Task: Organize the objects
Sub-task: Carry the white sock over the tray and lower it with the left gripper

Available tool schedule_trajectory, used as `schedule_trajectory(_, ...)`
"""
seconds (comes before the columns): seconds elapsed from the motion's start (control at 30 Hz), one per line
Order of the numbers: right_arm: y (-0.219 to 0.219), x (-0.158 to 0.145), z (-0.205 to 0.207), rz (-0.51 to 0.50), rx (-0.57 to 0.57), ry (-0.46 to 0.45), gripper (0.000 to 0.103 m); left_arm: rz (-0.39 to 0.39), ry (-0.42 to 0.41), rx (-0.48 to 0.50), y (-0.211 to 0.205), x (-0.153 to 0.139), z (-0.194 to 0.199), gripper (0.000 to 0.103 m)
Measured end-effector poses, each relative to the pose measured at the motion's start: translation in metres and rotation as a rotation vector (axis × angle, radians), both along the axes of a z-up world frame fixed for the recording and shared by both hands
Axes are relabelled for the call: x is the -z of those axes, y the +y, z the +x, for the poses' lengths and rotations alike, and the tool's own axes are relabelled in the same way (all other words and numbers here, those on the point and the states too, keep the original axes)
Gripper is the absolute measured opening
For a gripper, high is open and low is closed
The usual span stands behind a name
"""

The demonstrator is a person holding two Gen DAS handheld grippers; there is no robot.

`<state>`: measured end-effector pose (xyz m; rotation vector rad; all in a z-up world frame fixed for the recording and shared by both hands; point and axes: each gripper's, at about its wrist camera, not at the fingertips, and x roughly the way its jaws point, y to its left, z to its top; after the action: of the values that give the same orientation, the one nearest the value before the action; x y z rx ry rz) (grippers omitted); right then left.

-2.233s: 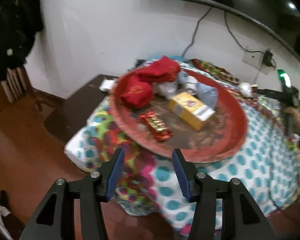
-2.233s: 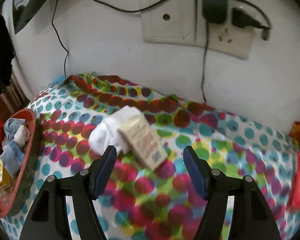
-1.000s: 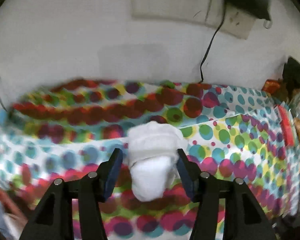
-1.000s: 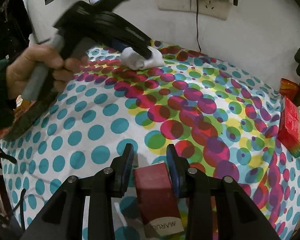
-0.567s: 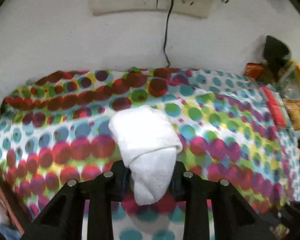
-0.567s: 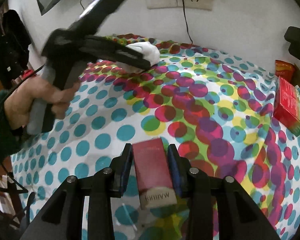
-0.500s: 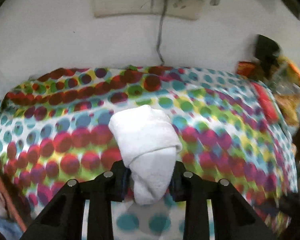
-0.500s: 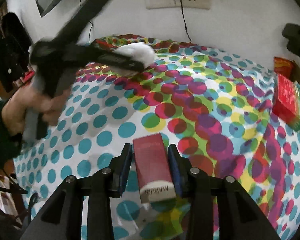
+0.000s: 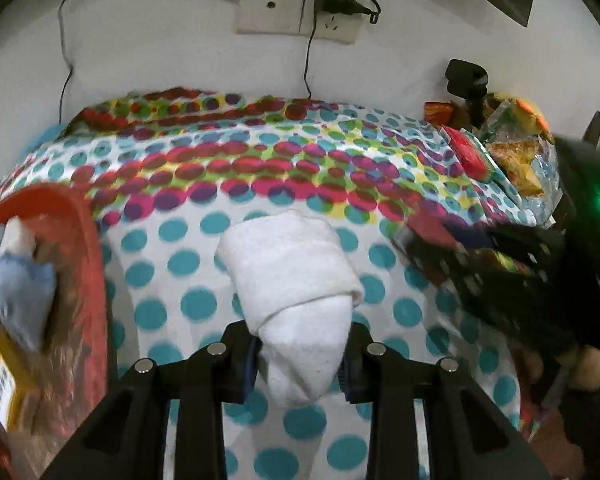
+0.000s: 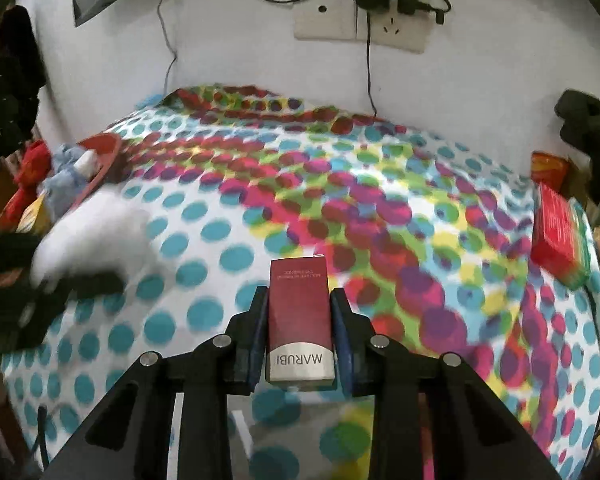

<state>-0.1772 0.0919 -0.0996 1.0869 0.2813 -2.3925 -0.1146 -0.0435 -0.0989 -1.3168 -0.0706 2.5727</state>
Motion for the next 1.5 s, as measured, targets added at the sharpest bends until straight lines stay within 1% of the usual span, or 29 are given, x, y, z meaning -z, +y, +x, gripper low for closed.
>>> schedule_trajectory(0.07,-0.004,0.001,-0.008,0.001,0.012,0.009,0.029,0.021,0.005,-0.019,-0.005,-0.004,0.009,0.031)
schedule_trajectory(0.23,-0.002,0.006,-0.021,-0.038,0.041,-0.048,0.028,0.014,0.041,-0.083,-0.015,-0.017,0.023,0.031)
schedule_trajectory(0.3,-0.001,0.008,-0.023,-0.041,0.045,-0.062,0.028,-0.003,0.049,-0.109,-0.019,-0.021,0.027,0.031)
schedule_trajectory(0.33,-0.003,0.010,-0.025,-0.035,0.046,-0.077,0.029,-0.015,0.066,-0.129,-0.021,-0.025,0.032,0.031)
schedule_trajectory(0.43,-0.007,0.010,-0.023,-0.005,0.047,-0.061,0.029,-0.051,0.094,-0.166,-0.022,-0.033,0.046,0.031)
schedule_trajectory(0.6,-0.014,0.011,-0.019,0.051,0.047,-0.037,0.028,-0.035,0.099,-0.192,-0.031,-0.044,0.064,0.031)
schedule_trajectory(0.93,-0.014,0.011,-0.020,0.056,0.049,-0.035,0.028,-0.010,0.128,-0.305,-0.065,-0.068,0.093,0.031)
schedule_trajectory(1.0,-0.015,0.011,-0.020,0.060,0.049,-0.033,0.028,-0.037,0.150,-0.330,-0.068,-0.073,0.102,0.032)
schedule_trajectory(1.1,-0.014,0.011,-0.020,0.057,0.049,-0.034,0.028,-0.036,0.147,-0.352,-0.077,-0.076,0.109,0.032)
schedule_trajectory(1.2,-0.015,0.011,-0.020,0.058,0.049,-0.034,0.028,-0.011,0.140,-0.401,-0.093,-0.076,0.115,0.032)
schedule_trajectory(1.27,-0.015,0.011,-0.019,0.058,0.049,-0.033,0.028,-0.017,0.134,-0.436,-0.105,-0.076,0.119,0.032)
schedule_trajectory(1.4,-0.015,0.011,-0.019,0.057,0.049,-0.034,0.028,-0.057,0.129,-0.496,-0.127,-0.072,0.126,0.033)
schedule_trajectory(1.43,-0.015,0.011,-0.019,0.058,0.049,-0.033,0.028,-0.057,0.121,-0.523,-0.135,-0.070,0.128,0.033)
schedule_trajectory(1.5,-0.015,0.011,-0.019,0.057,0.049,-0.034,0.028,-0.044,0.108,-0.545,-0.147,-0.066,0.131,0.033)
